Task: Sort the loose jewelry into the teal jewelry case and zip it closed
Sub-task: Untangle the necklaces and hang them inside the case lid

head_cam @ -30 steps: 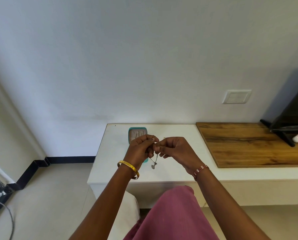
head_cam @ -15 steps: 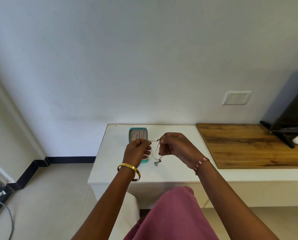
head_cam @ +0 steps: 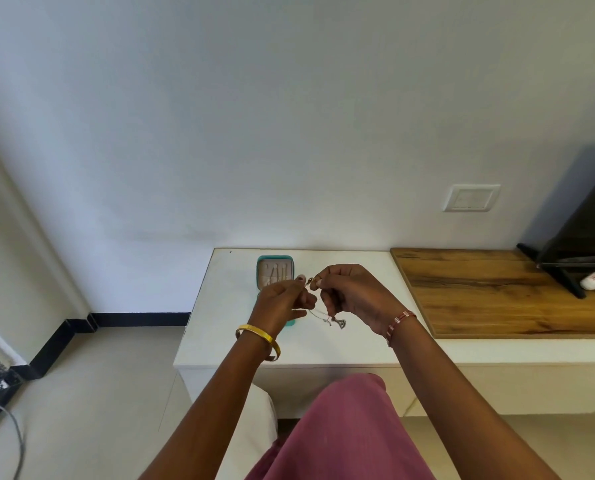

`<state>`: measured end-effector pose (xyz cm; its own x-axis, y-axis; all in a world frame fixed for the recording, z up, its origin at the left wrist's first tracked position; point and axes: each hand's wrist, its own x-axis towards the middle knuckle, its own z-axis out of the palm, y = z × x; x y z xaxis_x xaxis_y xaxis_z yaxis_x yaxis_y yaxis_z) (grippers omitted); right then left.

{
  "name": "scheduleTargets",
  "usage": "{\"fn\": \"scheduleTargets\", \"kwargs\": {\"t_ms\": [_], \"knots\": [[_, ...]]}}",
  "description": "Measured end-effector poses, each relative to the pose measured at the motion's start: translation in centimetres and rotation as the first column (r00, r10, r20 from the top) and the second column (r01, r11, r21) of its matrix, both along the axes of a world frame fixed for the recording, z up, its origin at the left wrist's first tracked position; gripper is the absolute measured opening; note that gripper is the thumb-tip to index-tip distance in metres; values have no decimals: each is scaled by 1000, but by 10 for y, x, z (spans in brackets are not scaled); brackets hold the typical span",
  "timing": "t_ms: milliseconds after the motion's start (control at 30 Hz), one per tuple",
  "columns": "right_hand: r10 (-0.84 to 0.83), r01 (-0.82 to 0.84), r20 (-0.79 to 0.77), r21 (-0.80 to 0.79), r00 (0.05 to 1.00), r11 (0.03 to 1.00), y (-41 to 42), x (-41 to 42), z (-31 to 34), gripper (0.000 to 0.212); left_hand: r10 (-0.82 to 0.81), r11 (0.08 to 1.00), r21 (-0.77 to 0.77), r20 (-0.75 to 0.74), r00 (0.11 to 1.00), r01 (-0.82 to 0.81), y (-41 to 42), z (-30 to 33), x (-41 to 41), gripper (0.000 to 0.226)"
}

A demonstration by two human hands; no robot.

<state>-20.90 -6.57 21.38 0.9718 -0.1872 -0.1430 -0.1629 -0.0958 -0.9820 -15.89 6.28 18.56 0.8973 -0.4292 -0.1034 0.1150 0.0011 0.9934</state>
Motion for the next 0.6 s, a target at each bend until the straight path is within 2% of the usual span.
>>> {"fn": "scheduleTargets", "kwargs": {"t_ms": [100,300,367,467,600], "knots": [[5,-4,-11,57,1000,998,-1,-1,-4,24,10,980,-194,-169,986,-43,3,2,4,30],[22,-30,41,193,999,981,5,0,-12,37,-140,858,-507,-392,909,-86,3,1,0,23],[8,-22,62,237,998,971,6,0,-12,39,-145,847,-522,-408,902,-100,2,-2,-2,21],[-48,16,90,321,995,947,5,0,-11,38,-121,888,-455,-375,919,-69,1,-7,-2,20],[-104,32,128,471,986,881,4,1,-8,24,-108,898,-437,-344,933,-57,2,-7,-3,20]]}}
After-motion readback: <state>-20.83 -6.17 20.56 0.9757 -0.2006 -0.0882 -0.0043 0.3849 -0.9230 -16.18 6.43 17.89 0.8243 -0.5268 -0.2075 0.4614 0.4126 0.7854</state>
